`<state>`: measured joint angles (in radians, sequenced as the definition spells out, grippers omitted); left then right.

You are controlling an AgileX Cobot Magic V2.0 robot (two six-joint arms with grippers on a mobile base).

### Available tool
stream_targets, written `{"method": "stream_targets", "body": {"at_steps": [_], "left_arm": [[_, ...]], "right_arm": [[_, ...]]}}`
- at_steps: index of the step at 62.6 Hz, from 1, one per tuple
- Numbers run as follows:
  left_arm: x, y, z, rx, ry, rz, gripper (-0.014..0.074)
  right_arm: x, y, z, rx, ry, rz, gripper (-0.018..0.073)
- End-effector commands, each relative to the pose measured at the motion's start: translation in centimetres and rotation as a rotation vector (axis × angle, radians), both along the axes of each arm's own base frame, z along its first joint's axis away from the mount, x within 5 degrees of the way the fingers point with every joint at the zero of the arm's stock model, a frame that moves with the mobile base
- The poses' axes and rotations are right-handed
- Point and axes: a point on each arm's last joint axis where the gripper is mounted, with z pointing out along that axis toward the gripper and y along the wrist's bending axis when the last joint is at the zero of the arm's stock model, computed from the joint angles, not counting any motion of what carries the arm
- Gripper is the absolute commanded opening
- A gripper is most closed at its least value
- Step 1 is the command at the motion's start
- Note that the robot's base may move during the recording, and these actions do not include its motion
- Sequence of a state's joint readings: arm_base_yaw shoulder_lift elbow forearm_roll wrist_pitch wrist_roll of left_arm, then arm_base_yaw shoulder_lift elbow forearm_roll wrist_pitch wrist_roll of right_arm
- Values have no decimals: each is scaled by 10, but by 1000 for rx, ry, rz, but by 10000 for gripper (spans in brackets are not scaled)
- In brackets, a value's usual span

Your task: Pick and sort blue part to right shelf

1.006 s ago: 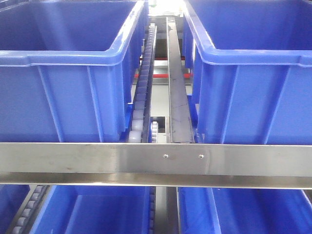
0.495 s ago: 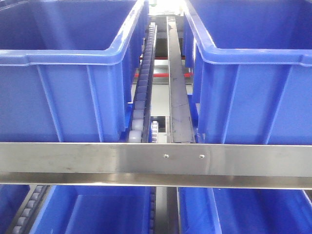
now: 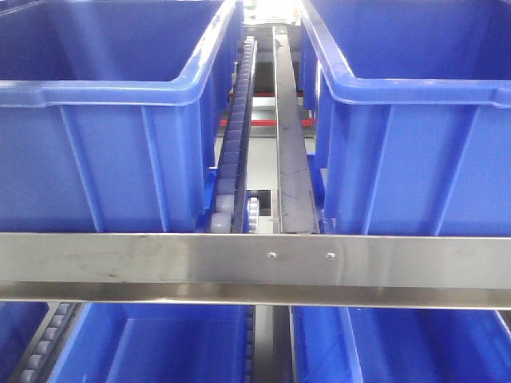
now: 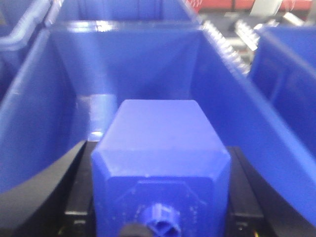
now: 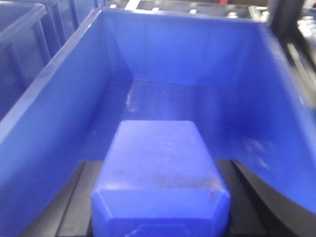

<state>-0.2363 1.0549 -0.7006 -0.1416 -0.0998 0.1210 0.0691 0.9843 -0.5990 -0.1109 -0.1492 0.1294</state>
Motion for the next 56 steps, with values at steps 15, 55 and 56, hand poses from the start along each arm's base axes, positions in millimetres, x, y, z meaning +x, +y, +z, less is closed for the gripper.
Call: {"method": "stream_targets", "body": {"at_steps": [15, 55, 56], "left_arm": [[64, -15, 8, -13, -97, 17, 323], [66, -16, 7, -9, -73, 13, 583], [66, -16, 7, -9, -73, 13, 580]], "right_arm": [[45, 6, 10, 10, -183, 35, 372], [48, 2, 13, 106, -145, -21, 630], [48, 2, 13, 106, -142, -21, 630]]}}
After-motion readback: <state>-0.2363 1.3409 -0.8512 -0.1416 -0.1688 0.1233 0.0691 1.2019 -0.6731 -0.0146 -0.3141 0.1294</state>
